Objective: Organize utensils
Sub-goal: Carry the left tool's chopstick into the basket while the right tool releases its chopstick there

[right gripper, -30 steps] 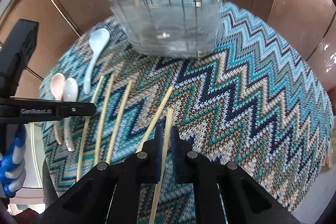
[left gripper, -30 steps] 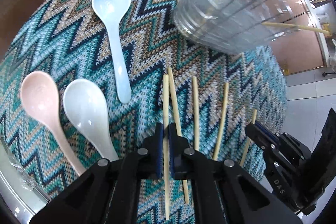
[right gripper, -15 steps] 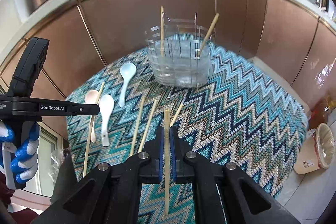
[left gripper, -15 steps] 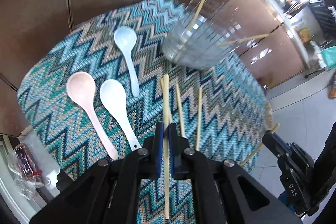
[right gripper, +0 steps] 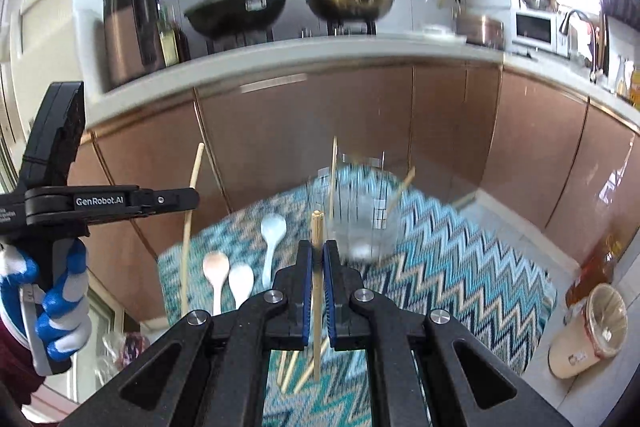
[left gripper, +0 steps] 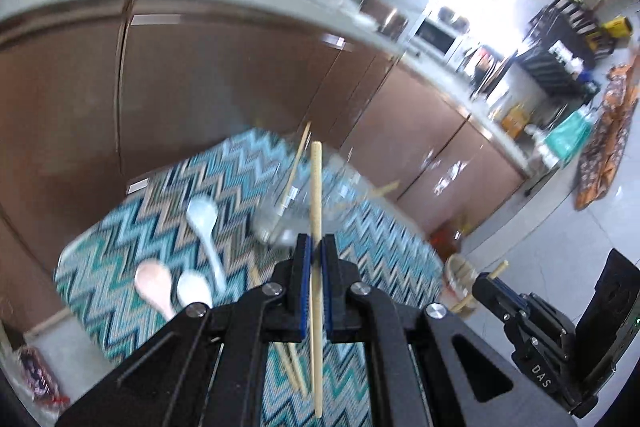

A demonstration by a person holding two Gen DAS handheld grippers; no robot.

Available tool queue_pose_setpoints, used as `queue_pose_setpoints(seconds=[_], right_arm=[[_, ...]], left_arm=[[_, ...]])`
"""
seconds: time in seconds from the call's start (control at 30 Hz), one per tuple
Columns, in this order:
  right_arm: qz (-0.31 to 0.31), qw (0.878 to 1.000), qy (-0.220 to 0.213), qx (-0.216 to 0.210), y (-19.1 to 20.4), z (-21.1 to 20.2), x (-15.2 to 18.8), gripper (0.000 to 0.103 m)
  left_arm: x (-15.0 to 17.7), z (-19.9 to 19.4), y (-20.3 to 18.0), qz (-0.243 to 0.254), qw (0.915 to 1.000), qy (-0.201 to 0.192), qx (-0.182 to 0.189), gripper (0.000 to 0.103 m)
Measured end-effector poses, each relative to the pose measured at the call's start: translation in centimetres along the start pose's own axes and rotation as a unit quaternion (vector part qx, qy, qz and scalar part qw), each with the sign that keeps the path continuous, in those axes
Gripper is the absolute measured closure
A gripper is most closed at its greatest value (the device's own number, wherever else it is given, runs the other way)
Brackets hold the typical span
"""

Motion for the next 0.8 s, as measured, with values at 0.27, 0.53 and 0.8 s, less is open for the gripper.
queue_pose_setpoints(seconds=[0.27,0.53,0.8], right_arm=[[0.006,0.995,-0.097,-0.008,-2.4,2.4,-7.2,0.097],[-0.007,0.990,-0.139,0.016,-5.3,8.8,-9.2,0.097],[0.007,0.993,-0.113,0.023,-8.2,15.3,-5.4,0.097]], left_arm=[[-6.7,3.4,-2.4,0.017,0.9934,-0.113,0.010,0.099],[-9.3,11.4,-2.7,0.044,0.9811,-0.187,-0.022,0.099],[-7.2,18.0,-1.5,0.073,0.9781,-0.189,-0.047,0.098]])
Point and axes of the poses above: each gripper's, at about its wrist camera, not at the fingertips, and z roughly the way its jaws point, y to its left, x to its underside, the point moved 4 cm from there along z, roughly the way its jaws point, and after that the axes turned 11 degrees about -y, right-handed, at the moved point
